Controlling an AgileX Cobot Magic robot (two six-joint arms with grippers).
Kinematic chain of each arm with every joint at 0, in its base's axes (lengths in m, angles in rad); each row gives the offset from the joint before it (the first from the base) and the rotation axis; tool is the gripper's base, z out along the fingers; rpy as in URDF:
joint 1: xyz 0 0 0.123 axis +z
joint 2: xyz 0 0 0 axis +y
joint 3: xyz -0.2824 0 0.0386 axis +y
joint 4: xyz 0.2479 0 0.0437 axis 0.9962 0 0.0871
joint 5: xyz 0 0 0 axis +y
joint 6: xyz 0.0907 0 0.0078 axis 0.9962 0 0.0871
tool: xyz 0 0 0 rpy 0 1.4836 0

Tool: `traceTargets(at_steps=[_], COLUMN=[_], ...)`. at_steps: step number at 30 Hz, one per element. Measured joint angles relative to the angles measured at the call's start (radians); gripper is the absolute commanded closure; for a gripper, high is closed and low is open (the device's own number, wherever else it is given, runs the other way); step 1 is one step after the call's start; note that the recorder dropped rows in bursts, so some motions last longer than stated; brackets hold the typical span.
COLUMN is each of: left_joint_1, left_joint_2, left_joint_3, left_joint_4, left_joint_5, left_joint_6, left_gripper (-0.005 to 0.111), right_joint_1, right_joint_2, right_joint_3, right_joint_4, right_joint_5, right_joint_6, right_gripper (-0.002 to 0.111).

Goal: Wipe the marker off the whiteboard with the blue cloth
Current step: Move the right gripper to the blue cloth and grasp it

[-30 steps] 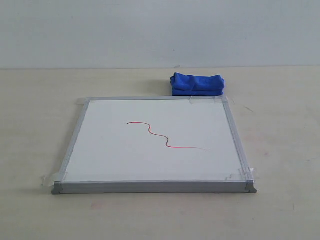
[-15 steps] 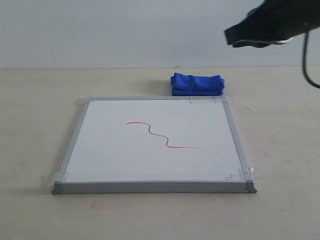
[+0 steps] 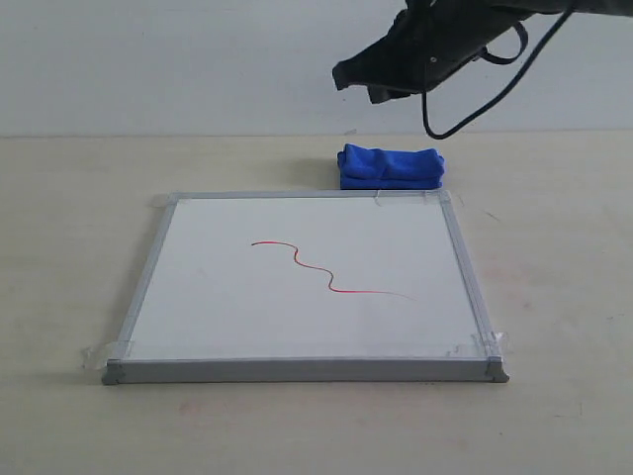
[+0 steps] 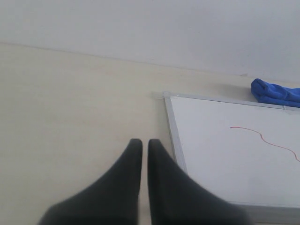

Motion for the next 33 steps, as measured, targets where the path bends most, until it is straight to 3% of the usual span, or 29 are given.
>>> traceTargets(at_steps=[5,11,13,18,20,33], left_joint_1=[0.000,0.000,0.000,0.000,0.000,0.000], left_joint_2=[0.000,0.000,0.000,0.000,0.000,0.000], left_joint_3=[0.000,0.000,0.000,0.000,0.000,0.000], left_joint_4=[0.000,0.000,0.000,0.000,0.000,0.000], left_joint_5=[0.000,0.000,0.000,0.000,0.000,0.000], left_joint_6=[0.000,0.000,0.000,0.000,0.000,0.000], left_gripper=[0.102,0.102,0.102,0.102,0.102,0.102], right_joint_1=[0.000,0.000,0.000,0.000,0.000,0.000], right_joint_2=[0.142,0.273,0.306,0.354,0.363,0.450], right_joint_3=[-0.186,-0.358,-0.390,-0.409,-0.409,-0.413], right_joint_4=[-0.185,-0.259,-0.261,-0.269,-0.283,-0.328], right_joint_5=[0.176,0.258,0.261,0.254,0.239,0.121], right_joint_6=[0.041,0.048,0.052,0.121,0.178,0.431], right_gripper=[0.108,0.106,0.098,0.055,0.045,0.043])
